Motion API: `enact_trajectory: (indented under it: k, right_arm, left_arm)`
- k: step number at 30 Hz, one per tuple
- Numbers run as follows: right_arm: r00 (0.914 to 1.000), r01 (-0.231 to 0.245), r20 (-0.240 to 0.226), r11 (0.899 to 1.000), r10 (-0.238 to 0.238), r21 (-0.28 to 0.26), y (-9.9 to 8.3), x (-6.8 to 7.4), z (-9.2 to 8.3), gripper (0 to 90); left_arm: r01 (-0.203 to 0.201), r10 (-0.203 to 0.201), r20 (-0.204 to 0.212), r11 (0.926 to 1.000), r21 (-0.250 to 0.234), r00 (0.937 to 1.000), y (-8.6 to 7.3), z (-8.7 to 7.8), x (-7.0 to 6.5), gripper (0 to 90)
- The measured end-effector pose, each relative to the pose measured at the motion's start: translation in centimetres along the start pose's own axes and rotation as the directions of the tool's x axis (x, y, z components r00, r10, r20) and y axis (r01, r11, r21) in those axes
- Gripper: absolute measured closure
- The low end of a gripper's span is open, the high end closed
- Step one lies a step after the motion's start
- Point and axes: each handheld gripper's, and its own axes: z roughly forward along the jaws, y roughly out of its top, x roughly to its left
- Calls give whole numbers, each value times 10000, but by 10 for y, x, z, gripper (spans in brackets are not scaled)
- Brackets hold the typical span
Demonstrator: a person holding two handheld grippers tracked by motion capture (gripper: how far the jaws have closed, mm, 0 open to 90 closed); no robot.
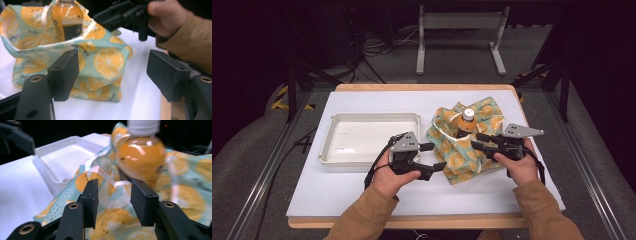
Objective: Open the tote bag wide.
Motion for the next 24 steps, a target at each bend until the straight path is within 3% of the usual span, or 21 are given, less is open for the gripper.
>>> enact_trajectory:
  k: [7, 12, 24]
  right_arm:
    - [9983, 193, -547, 9993, -175, 323, -7, 15, 15, 528]
    - [9955, 248, -931, 9965, -173, 795, -14, 20, 23, 599]
    - [9922, 685, -1145, 9830, -493, 1706, -29, 31, 41, 650]
  left_arm:
    - [128, -130, 122, 9998, 122, 9998, -6, 6, 4, 278]
    - [299, -308, 252, 9990, 344, 9992, -12, 16, 5, 285]
    - [321, -347, 478, 9980, 551, 9983, -21, 32, 7, 333]
